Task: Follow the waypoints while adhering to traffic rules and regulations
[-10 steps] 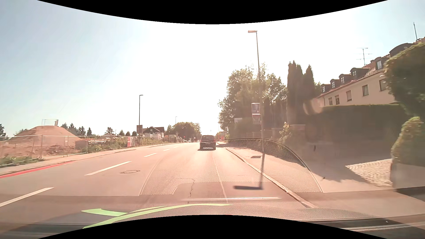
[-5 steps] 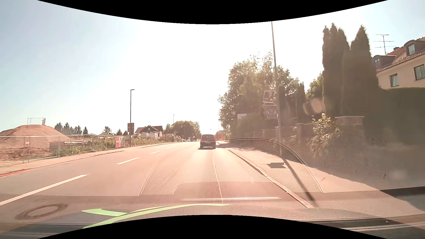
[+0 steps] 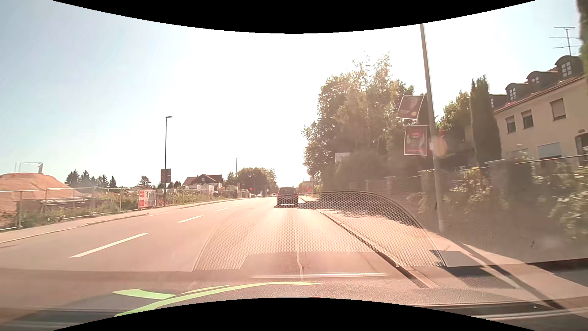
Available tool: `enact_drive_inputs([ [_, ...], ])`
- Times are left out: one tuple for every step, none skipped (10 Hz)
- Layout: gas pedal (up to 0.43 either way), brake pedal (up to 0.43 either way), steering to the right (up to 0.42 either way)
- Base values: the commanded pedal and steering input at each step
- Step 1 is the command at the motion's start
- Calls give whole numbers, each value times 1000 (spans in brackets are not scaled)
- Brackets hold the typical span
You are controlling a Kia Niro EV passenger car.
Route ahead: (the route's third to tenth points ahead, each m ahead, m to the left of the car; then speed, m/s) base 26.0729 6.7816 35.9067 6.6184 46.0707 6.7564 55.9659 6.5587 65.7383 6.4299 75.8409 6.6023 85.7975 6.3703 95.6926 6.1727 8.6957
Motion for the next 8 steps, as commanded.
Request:
enact_drive_inputs([
  [110, 0, -3],
  [110, 0, -4],
  [87, 0, -4],
  [87, 0, -4],
  [67, 0, -4],
  [67, 0, -4],
  [67, 0, -4],
  [67, 0, -4],
])
